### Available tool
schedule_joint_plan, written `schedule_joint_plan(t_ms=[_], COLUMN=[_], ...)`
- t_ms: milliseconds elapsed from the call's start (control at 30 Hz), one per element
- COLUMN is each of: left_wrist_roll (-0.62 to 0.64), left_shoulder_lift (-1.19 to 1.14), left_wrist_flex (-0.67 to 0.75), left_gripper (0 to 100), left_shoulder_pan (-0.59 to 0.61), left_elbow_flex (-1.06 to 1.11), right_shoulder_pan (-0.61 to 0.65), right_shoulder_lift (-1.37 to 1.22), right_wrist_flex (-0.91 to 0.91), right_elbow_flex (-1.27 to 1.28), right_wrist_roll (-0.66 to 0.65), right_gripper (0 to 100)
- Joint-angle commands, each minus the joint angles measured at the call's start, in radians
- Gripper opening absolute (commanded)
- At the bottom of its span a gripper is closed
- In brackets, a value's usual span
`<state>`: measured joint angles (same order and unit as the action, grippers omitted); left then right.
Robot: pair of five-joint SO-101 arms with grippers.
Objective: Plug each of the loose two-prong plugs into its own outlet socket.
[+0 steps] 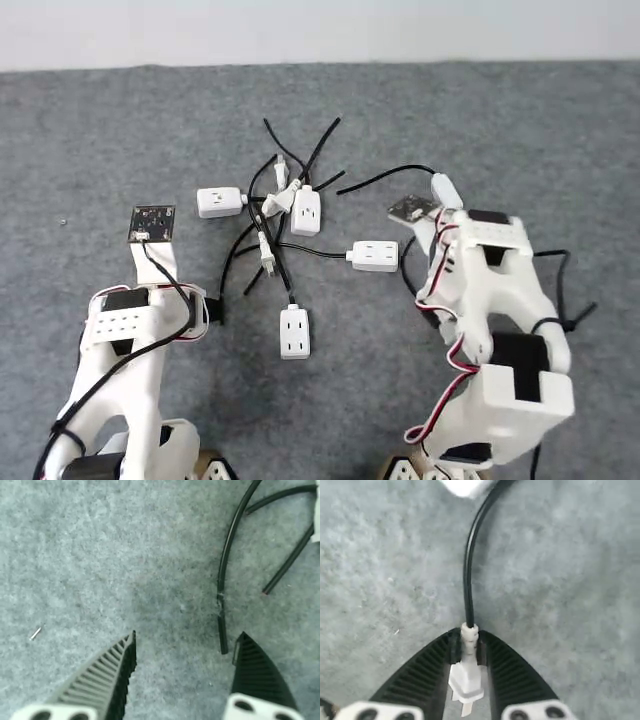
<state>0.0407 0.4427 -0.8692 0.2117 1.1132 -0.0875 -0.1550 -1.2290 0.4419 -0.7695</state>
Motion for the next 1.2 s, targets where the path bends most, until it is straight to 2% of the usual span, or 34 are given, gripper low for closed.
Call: schedule_joint_plan(t_ms=[0, 133, 200, 300, 333, 467, 600, 700, 967, 1167], left_wrist_roll=[-0.008, -0.034, -0.101, -0.16, -0.16, -0.172, -0.292, -0.336, -0.433, -0.543], left_shoulder_lift=[0.006, 0.006, -0.002, -0.003, -0.003, -0.005, -0.006, -0.006, -0.003, 0.012], left_wrist_flex=[0.018, -0.02, -0.037, -0.038, -0.04, -0.055, -0.1, -0.103, -0.123, -0.153], left_gripper=[29, 27, 20, 2, 0, 1, 1, 1, 1, 1], left_shoulder_pan=[-0.002, -0.023, -0.049, -0.08, -0.089, -0.137, -0.193, -0.199, -0.262, -0.264], left_elbow_flex=[-0.028, -0.042, -0.05, -0.047, -0.045, -0.031, -0.03, -0.031, -0.03, -0.008], right_shoulder_pan=[0.018, 0.114, 0.191, 0.326, 0.372, 0.558, 0.711, 0.788, 0.881, 0.883], right_shoulder_lift=[0.073, 0.257, 0.371, 0.529, 0.573, 0.673, 0.68, 0.665, 0.595, 0.545], right_wrist_flex=[-0.124, -0.226, -0.268, -0.32, -0.34, -0.39, -0.369, -0.343, -0.271, -0.07], right_elbow_flex=[-0.112, -0.161, -0.176, -0.213, -0.233, -0.325, -0.362, -0.361, -0.304, -0.137], right_wrist_roll=[0.037, 0.141, 0.189, 0.265, 0.293, 0.362, 0.416, 0.473, 0.505, 0.543], right_gripper=[0.9, 0.9, 0.9, 0.9, 0.9, 0.9, 0.9, 0.9, 0.9, 0.9])
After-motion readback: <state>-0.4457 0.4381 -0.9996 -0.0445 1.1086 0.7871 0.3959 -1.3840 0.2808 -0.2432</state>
